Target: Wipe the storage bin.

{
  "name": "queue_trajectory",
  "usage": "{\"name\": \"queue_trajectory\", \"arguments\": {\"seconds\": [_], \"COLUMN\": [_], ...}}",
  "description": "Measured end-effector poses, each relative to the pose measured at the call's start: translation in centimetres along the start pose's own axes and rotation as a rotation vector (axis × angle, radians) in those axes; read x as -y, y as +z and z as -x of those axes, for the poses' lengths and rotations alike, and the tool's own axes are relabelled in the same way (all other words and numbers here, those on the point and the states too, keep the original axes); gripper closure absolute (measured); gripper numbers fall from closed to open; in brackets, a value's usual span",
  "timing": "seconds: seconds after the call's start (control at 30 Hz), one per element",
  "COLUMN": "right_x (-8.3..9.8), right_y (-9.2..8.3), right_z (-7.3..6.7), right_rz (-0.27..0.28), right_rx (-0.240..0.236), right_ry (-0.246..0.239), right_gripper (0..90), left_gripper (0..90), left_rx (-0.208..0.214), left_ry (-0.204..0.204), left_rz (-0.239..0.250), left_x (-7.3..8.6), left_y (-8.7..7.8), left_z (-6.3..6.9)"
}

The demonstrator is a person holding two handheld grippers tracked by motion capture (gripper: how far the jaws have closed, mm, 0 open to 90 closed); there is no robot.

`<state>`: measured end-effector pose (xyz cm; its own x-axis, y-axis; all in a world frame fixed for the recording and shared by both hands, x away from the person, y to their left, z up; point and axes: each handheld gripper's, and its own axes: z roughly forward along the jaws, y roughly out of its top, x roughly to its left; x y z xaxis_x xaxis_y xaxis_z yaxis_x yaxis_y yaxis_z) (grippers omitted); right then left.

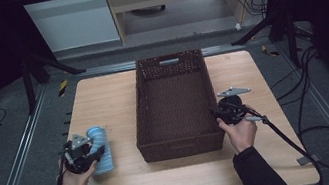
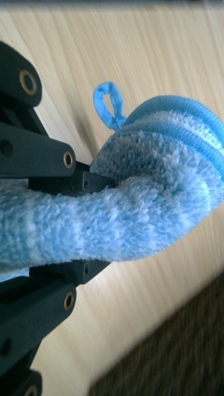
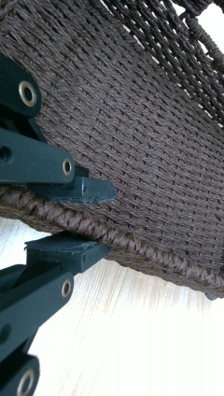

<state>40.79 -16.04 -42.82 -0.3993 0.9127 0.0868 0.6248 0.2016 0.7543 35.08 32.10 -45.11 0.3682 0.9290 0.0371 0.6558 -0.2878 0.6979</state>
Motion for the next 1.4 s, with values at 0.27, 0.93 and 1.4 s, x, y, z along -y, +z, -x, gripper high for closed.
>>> {"name": "queue_trajectory", "arguments": {"seconds": [0.27, 0.93, 1.4], "right_x": [0.0, 0.1, 0.0], "right_y": [0.0, 0.0, -0.1], "right_z": [0.0, 0.2, 0.3], "right_rz": [0.0, 0.005, -0.002], "right_rx": [0.0, -0.02, -0.011], "right_ry": [-0.002, 0.011, -0.014], "right_gripper": [74.0, 73.4, 65.4], "left_gripper": [67.5, 59.4, 42.5], "left_rx": [-0.064, -0.021, -0.036], "left_ry": [-0.039, -0.02, -0.005], "left_rz": [-0.064, -0.067, 0.001], "left_x": [1.1, 1.2, 0.7], "left_y": [1.1, 1.9, 1.4], "left_z": [-2.3, -1.8, -1.6]}}
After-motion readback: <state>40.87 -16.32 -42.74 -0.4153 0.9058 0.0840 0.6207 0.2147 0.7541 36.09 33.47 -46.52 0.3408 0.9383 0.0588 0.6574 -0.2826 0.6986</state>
